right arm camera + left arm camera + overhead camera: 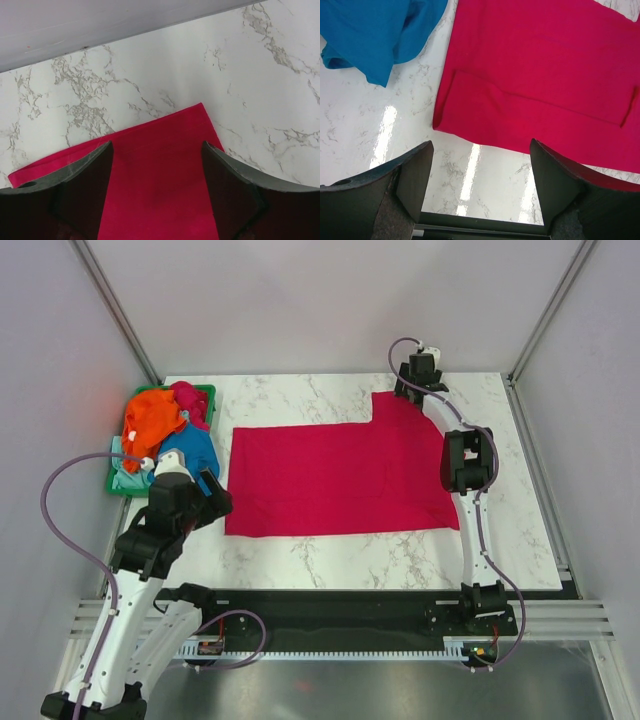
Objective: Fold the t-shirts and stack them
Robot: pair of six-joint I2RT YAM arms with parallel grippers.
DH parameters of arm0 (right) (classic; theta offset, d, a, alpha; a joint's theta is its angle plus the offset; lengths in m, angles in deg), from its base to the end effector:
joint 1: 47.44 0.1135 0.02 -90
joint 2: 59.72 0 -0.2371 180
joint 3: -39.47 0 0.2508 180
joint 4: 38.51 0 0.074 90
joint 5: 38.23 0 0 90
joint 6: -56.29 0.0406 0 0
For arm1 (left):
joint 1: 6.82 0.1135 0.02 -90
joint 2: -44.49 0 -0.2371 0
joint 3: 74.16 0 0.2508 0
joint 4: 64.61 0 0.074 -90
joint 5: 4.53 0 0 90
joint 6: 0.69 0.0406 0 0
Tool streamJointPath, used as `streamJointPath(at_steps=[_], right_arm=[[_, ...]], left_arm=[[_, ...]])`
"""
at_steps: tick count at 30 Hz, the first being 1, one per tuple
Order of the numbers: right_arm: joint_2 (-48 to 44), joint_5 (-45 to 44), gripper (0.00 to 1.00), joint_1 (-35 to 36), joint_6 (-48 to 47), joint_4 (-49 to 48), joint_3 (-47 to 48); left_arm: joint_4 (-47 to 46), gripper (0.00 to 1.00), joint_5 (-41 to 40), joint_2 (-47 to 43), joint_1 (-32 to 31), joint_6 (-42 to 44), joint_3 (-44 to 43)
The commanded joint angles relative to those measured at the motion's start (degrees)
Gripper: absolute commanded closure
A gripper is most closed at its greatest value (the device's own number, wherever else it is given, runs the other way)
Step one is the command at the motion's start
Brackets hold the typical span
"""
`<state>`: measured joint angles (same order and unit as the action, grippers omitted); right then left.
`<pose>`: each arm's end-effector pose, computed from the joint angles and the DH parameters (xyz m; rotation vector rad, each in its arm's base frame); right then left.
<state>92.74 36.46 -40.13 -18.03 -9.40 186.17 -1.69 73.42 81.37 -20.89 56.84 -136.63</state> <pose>0.5693 0.0622 0.1333 0.3074 2.1334 -0.0595 0.1446 -0.0275 0.2952 -0.4676 2.1643 -0.2180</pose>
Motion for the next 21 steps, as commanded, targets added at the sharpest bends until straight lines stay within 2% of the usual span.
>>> streamJointPath(at_steps=[1, 7, 11, 14, 21], right_arm=[[-3.93, 1.51, 0.21, -0.19, 0.40, -2.87, 2.84], [0.72, -4.88, 0.18, -0.19, -0.74, -0.68, 10.66], [3.45, -6.48, 0.18, -0.37, -1.27, -1.03, 11.45], [5.64, -8.67, 0.18, -0.37, -1.09, 2.47, 13.12], [7.76, -5.61, 0.21, -1.07, 0.49, 7.23, 14.27]], left_arm=[[-2.23, 0.15, -0.43, 0.29, 0.44, 2.23, -0.07], [-2.23, 0.15, -0.25, 0.56, 0.79, 2.23, -0.16], [-2.32, 0.15, -0.25, 0.91, 0.88, 2.32, -0.16], [-2.32, 0.15, -0.16, 1.00, 0.97, 2.32, -0.16], [-2.41, 0.16, 0.10, 1.17, 0.97, 2.41, -0.16]])
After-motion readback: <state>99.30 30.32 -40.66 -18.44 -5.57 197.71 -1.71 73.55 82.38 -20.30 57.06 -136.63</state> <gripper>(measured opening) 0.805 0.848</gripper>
